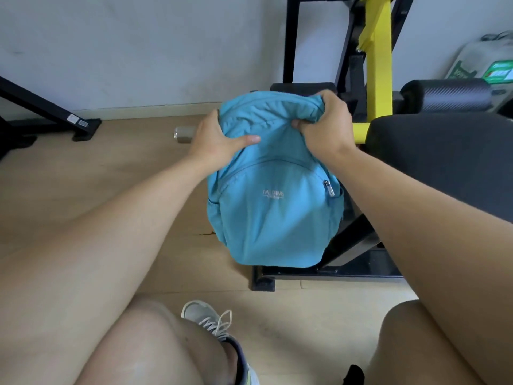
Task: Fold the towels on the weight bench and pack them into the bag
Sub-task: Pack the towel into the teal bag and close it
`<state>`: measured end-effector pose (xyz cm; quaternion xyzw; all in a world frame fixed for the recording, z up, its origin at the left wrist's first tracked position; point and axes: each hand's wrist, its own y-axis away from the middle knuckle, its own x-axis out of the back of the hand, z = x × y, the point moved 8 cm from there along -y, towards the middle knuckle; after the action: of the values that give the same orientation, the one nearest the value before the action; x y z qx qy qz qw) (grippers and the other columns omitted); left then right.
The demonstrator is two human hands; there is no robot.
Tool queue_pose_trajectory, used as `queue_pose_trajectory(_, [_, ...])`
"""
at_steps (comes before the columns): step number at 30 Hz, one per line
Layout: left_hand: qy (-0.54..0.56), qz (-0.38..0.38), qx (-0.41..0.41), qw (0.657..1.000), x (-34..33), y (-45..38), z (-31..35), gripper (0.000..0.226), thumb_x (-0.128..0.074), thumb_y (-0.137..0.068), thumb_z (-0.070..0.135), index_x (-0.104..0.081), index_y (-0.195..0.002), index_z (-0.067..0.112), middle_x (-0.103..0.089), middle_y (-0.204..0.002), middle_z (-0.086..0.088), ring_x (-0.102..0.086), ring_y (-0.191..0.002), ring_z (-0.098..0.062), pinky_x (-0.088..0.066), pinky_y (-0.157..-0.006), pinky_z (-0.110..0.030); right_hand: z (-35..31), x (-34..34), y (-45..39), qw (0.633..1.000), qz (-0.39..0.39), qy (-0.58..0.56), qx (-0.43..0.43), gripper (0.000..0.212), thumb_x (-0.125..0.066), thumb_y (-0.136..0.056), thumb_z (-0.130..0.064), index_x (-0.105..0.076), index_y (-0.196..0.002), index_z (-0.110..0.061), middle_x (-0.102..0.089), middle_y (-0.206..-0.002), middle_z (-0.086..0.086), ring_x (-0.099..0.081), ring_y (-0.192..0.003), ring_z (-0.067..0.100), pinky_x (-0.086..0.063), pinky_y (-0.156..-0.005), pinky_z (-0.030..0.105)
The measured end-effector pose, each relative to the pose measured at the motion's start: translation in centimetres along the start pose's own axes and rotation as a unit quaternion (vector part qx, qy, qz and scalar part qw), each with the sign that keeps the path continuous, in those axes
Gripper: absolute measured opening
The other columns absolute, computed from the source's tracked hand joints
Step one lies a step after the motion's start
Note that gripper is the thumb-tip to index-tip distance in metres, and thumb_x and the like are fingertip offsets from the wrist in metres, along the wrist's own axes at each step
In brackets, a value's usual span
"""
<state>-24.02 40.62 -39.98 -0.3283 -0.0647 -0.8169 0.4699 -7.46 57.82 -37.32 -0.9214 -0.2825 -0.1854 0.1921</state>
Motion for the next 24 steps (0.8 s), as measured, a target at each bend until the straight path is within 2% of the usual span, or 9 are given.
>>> queue_pose_trajectory(3, [-0.03,-0.048,0.048,0.997,-2.6,0.1,-3.0,0.053,-0.085,-0.079,0.043,-0.055,-0.11,0.013,-0.063,-0.116,0.0,-0.06,-0.109,-0.019,-0.042,-0.083,-0.028,3.8,-1.2,0.4,0.998,-0.038,0.025,-0.04,0.022,-0.073,-0.085,-0.01,-0.059,-0.1,-0.017,-0.068,-0.092,-0.003,-0.068,-0.092,0.021,-0.058,-0.079,0.043])
queue_pose_trajectory(5, [-0.015,-0.053,0.061,0.997,-3.5,-0.3,-4.0,0.044,-0.083,-0.083,0.039,-0.057,-0.106,0.011,-0.067,-0.113,-0.003,-0.064,-0.106,-0.022,-0.049,-0.086,-0.033,5.5,-1.5,0.2,0.997,-0.042,0.031,-0.053,0.02,-0.072,-0.086,-0.011,-0.061,-0.102,-0.017,-0.068,-0.092,-0.003,-0.067,-0.091,0.021,-0.058,-0.081,0.044])
queue_pose_trajectory(7, [-0.002,-0.032,0.073,0.997,-3.7,-0.9,-4.3,0.044,-0.084,-0.081,0.038,-0.06,-0.106,0.009,-0.069,-0.11,-0.005,-0.065,-0.102,-0.023,-0.054,-0.09,-0.04,6.3,-1.5,-0.5,0.997,-0.03,0.008,-0.072,0.022,-0.074,-0.086,-0.014,-0.062,-0.103,-0.018,-0.068,-0.093,-0.005,-0.067,-0.09,0.018,-0.058,-0.082,0.04])
queue_pose_trajectory(9, [0.034,-0.009,0.097,0.995,-3.6,-1.4,-4.5,0.042,-0.086,-0.08,0.03,-0.061,-0.106,0.01,-0.069,-0.109,-0.004,-0.066,-0.1,-0.021,-0.055,-0.088,-0.038,7.0,-1.8,-0.9,0.994,-0.027,-0.005,-0.102,0.033,-0.079,-0.083,-0.022,-0.06,-0.11,-0.02,-0.068,-0.098,-0.005,-0.066,-0.093,0.019,-0.056,-0.082,0.037])
queue_pose_trajectory(12, [0.152,0.0,0.179,0.972,-3.7,-1.3,-5.7,0.047,-0.089,-0.077,0.013,-0.059,-0.113,0.009,-0.071,-0.111,-0.006,-0.071,-0.099,-0.022,-0.059,-0.087,-0.038,9.0,-2.6,-0.9,0.986,-0.053,0.016,-0.156,0.049,-0.081,-0.083,-0.03,-0.055,-0.124,-0.02,-0.065,-0.114,0.0,-0.064,-0.101,0.023,-0.054,-0.091,0.041])
queue_pose_trajectory(15, [0.223,0.022,0.228,0.947,-3.2,-1.6,-6.9,0.05,-0.088,-0.072,0.003,-0.06,-0.112,0.008,-0.073,-0.105,-0.006,-0.073,-0.093,-0.024,-0.061,-0.084,-0.04,9.7,-3.1,-1.3,0.986,-0.062,0.012,-0.156,0.04,-0.076,-0.087,-0.031,-0.059,-0.122,-0.021,-0.068,-0.113,0.002,-0.065,-0.099,0.023,-0.056,-0.091,0.044])
queue_pose_trajectory(19, [0.231,0.078,0.238,0.94,-2.6,-2.5,-7.4,0.047,-0.086,-0.069,0.003,-0.056,-0.103,0.013,-0.069,-0.099,-0.003,-0.069,-0.088,-0.022,-0.06,-0.079,-0.038,9.5,-4.1,-2.4,0.985,-0.073,0.007,-0.154,0.037,-0.076,-0.088,-0.03,-0.06,-0.12,-0.022,-0.068,-0.104,0.001,-0.065,-0.088,0.018,-0.057,-0.078,0.038])
queue_pose_trajectory(21, [0.22,0.103,0.244,0.939,-2.4,-2.7,-8.1,0.045,-0.085,-0.072,0.004,-0.05,-0.097,0.016,-0.064,-0.092,-0.001,-0.064,-0.083,-0.021,-0.058,-0.075,-0.036,10.2,-4.7,-2.5,0.982,-0.086,0.006,-0.167,0.039,-0.076,-0.088,-0.031,-0.059,-0.122,-0.022,-0.067,-0.102,-0.001,-0.065,-0.09,0.018,-0.056,-0.079,0.036])
queue_pose_trajectory(24, [0.228,0.104,0.259,0.933,-2.6,-2.8,-9.5,0.043,-0.084,-0.078,0.006,-0.049,-0.101,0.016,-0.064,-0.098,-0.004,-0.065,-0.087,-0.024,-0.06,-0.086,-0.044,11.8,-5.6,-2.4,0.977,-0.113,0.012,-0.181,0.035,-0.075,-0.089,-0.031,-0.058,-0.118,-0.023,-0.062,-0.098,-0.007,-0.063,-0.095,0.018,-0.054,-0.083,0.035])
